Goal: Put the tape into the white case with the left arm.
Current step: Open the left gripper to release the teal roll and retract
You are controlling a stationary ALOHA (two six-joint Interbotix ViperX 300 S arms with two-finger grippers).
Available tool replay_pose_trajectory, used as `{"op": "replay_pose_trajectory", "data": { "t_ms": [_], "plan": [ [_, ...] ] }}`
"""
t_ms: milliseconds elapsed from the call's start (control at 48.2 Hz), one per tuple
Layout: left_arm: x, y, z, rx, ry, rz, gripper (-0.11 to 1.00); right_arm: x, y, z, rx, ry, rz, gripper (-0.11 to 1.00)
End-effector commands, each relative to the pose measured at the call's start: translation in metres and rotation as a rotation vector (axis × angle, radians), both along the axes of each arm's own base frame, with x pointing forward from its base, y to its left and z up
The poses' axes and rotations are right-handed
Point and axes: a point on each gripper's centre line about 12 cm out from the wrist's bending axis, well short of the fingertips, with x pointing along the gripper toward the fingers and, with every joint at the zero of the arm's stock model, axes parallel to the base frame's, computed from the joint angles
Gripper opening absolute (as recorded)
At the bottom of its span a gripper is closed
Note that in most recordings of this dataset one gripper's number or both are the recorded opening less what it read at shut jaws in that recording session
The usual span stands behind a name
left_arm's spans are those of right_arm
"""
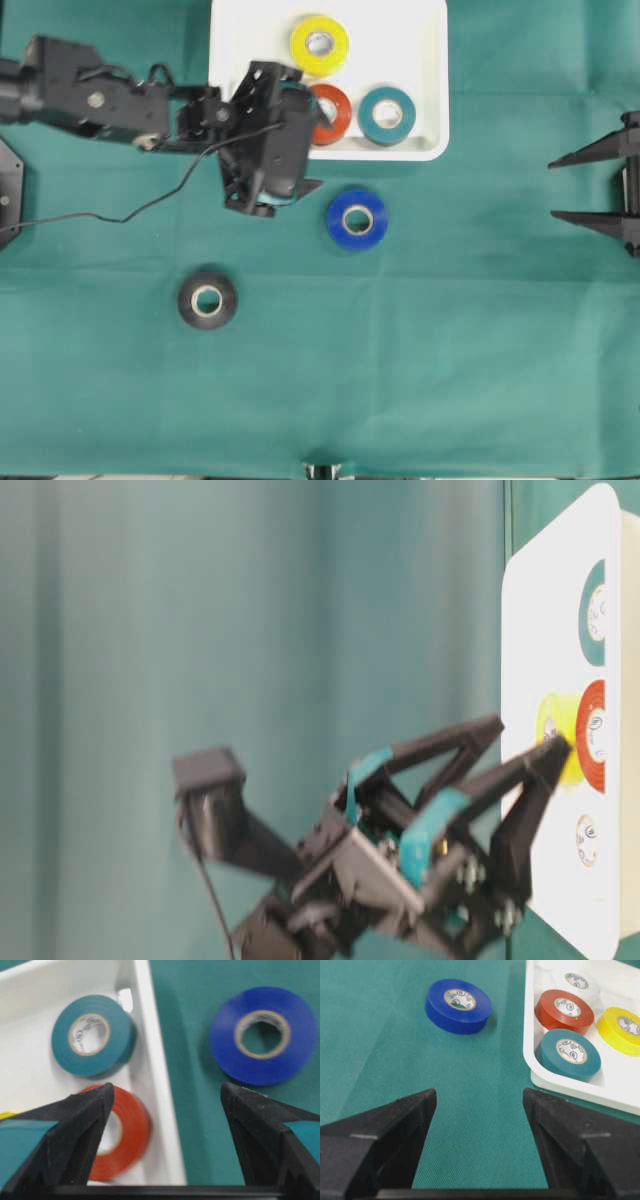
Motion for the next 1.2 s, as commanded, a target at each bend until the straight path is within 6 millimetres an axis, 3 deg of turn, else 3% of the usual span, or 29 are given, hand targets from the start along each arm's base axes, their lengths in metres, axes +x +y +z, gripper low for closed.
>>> {"op": "replay_pose_trajectory", "data": {
  "t_ms": [0, 726, 974, 1182],
  "plan": [
    [-0.009, -0.008, 0.019, 0.002, -0.081, -0.014, 0.88, 0.001, 0.000, 0.003, -0.001, -0.006, 0.002, 0.97],
    [-0.081, -0.027, 0.023, -0.096, -0.199, 0.007, 0.88, 0.001, 0.000, 0.003, -0.001, -0.006, 0.000, 0.97],
    [-0.096, -0.029, 0.022, -0.100, -0.215, 0.003, 0.88, 0.002, 0.000, 0.003, -0.001, -0.008, 0.000, 0.97],
    [-0.096, -0.029, 0.020, -0.101, -0.209, 0.004, 0.88, 0.001, 0.000, 0.003, -0.001, -0.006, 0.002, 0.97]
  ]
}}
